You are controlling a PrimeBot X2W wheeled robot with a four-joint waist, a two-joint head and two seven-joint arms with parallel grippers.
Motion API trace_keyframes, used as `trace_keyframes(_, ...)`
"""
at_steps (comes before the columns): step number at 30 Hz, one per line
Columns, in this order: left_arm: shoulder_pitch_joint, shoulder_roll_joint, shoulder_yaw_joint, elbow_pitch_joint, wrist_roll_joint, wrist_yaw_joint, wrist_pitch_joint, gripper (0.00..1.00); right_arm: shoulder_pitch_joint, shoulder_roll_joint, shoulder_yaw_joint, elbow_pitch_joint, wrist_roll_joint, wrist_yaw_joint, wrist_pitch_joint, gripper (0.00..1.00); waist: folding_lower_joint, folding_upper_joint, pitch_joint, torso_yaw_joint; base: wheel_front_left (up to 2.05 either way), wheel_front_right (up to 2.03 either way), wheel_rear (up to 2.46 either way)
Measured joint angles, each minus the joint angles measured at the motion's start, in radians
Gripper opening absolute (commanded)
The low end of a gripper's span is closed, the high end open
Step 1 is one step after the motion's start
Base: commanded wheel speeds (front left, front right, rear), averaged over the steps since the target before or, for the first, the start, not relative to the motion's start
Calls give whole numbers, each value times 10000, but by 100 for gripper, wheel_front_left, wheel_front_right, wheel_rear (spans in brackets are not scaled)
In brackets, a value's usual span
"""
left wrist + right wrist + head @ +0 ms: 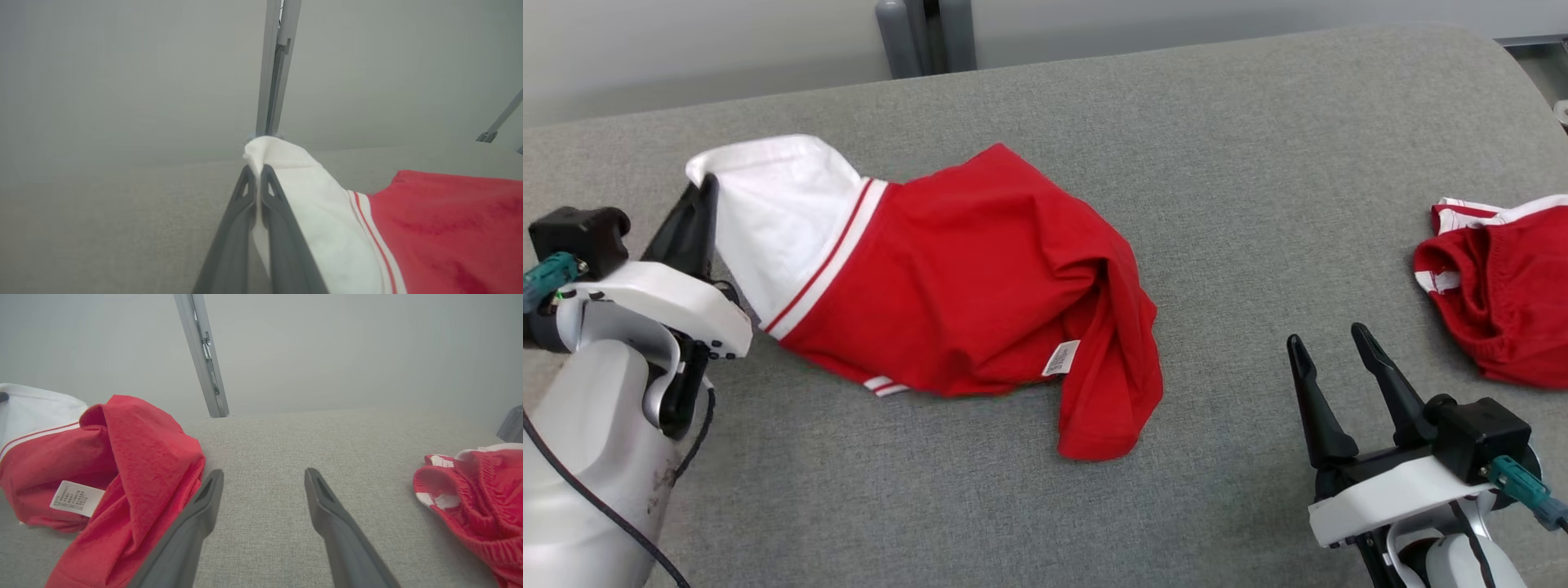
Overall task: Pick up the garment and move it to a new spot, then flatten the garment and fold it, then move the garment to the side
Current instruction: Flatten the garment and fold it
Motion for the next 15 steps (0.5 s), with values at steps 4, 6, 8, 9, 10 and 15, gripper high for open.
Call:
trace_keyframes(4, 5, 282, 117, -997, 226, 173, -320, 0, 23, 2, -151, -4, 2, 0, -42, 100, 0, 0, -37, 164, 0, 0, 0)
trace_keyframes(6, 246, 439, 194, -1707, 389, 320, -378, 0, 40, 2, -215, -13, 0, 0, -42, 100, 0, 0, -41, 260, 0, 0, 0)
trace_keyframes(8, 752, 566, 267, -2523, 516, 495, -430, 0, 51, 2, -293, -58, -2, 0, -42, 100, 0, 0, -32, 372, 0, 0, 0)
trace_keyframes(9, 1072, 658, 341, -2953, 619, 593, -433, 0, 54, 0, -318, -71, -6, 0, -40, 100, 0, 0, -25, 429, 0, 0, 0)
trace_keyframes(10, 1386, 709, 431, -3365, 637, 658, -441, 0, 72, 0, -364, -81, -12, 0, -40, 100, 0, 0, -22, 486, 0, 0, 0)
trace_keyframes(15, 3254, 882, 761, -4997, 652, 1049, -458, 0, 83, 6, -485, -128, -109, 0, 29, 100, 0, 0, -54, 770, 0, 0, 0)
